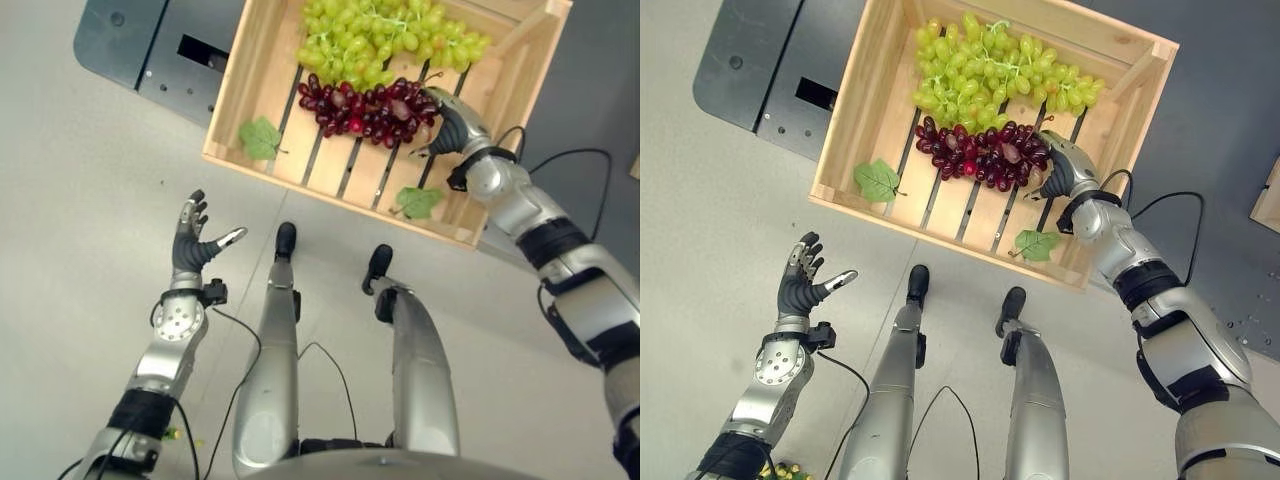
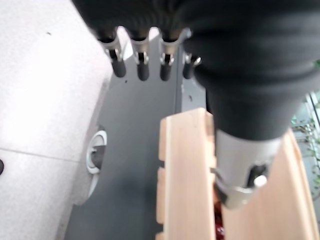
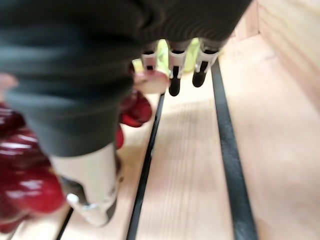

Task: Pick up the fruits from the basket on one side to the basket on the other side

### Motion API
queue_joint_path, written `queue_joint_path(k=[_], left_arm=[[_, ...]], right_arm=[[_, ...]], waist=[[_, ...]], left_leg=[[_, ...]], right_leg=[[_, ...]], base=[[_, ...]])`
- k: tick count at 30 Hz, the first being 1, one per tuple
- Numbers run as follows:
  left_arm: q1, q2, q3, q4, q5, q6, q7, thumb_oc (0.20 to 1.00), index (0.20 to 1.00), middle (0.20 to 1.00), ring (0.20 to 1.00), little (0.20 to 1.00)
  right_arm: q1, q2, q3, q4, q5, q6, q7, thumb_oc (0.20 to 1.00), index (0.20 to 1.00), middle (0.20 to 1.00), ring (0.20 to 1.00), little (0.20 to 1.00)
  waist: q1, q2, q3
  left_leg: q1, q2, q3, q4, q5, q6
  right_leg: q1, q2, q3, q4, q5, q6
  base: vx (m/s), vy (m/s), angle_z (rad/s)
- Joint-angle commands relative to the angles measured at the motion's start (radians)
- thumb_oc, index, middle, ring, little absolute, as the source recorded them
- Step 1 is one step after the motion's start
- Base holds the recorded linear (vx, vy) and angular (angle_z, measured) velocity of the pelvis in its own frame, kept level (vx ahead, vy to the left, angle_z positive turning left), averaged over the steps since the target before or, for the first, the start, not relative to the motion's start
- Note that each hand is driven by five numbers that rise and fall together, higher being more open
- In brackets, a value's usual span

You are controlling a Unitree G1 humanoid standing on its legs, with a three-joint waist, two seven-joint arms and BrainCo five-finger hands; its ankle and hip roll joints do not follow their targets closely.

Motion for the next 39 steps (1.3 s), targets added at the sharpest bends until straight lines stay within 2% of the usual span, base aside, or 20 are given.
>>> queue_joint_path(k=[1,20,22,23,33,39], left_arm=[[0.010,0.008,0.036,-0.070,-0.015,-0.041,0.034,1.000,1.000,1.000,1.000,1.000],[-0.041,0.013,-0.021,-0.050,0.000,-0.045,0.056,1.000,1.000,1.000,1.000,1.000],[-0.041,0.012,-0.020,-0.049,-0.001,-0.046,0.058,1.000,1.000,1.000,1.000,1.000],[-0.042,0.011,-0.019,-0.051,0.002,-0.046,0.060,1.000,1.000,1.000,1.000,1.000],[-0.044,0.008,-0.018,-0.054,0.011,-0.040,0.068,1.000,1.000,1.000,1.000,1.000],[-0.039,0.012,-0.002,-0.057,0.013,-0.038,0.064,1.000,1.000,1.000,1.000,1.000]], right_arm=[[-0.063,-0.010,0.018,0.022,0.032,-0.012,-0.028,1.000,1.000,1.000,1.000,1.000],[-0.091,0.106,0.090,0.114,-0.012,0.008,-0.025,1.000,1.000,1.000,1.000,1.000],[-0.087,0.117,0.095,0.122,-0.013,0.009,-0.016,0.561,0.561,0.561,0.561,0.561],[-0.089,0.120,0.099,0.120,-0.018,0.010,-0.011,0.200,0.200,0.200,0.200,0.200],[-0.076,0.124,0.088,0.111,-0.011,0.015,-0.006,0.200,0.200,0.200,0.200,0.200],[-0.067,0.140,0.087,0.087,0.025,0.014,0.032,0.200,0.200,0.200,0.200,0.200]], waist=[[-0.007,0.026,-0.015],[0.026,0.028,-0.015],[0.027,0.027,-0.015],[0.027,0.026,-0.015],[0.028,0.020,-0.015],[0.028,0.010,-0.015]], left_leg=[[-0.013,-0.052,0.012,0.095,-0.098,0.059],[0.018,-0.052,-0.029,-0.003,-0.066,0.056],[0.022,-0.054,-0.033,-0.008,-0.065,0.057],[0.024,-0.054,-0.034,-0.010,-0.065,0.057],[0.035,-0.059,-0.046,-0.024,-0.059,0.056],[0.057,-0.053,-0.045,-0.056,-0.049,0.052]], right_leg=[[0.021,0.006,-0.002,-0.052,-0.001,0.077],[0.023,-0.002,-0.032,-0.078,-0.003,0.086],[0.026,-0.002,-0.032,-0.080,-0.003,0.087],[0.026,-0.002,-0.032,-0.082,-0.002,0.088],[0.042,-0.010,-0.040,-0.089,0.002,0.092],[0.054,-0.008,-0.040,-0.111,0.011,0.095]], base=[[0.00,-0.044,0.16],[0.01,-0.023,0.05],[0.00,0.000,0.00],[0.00,0.000,0.00],[0.00,0.002,0.04],[0.00,0.003,0.01]])
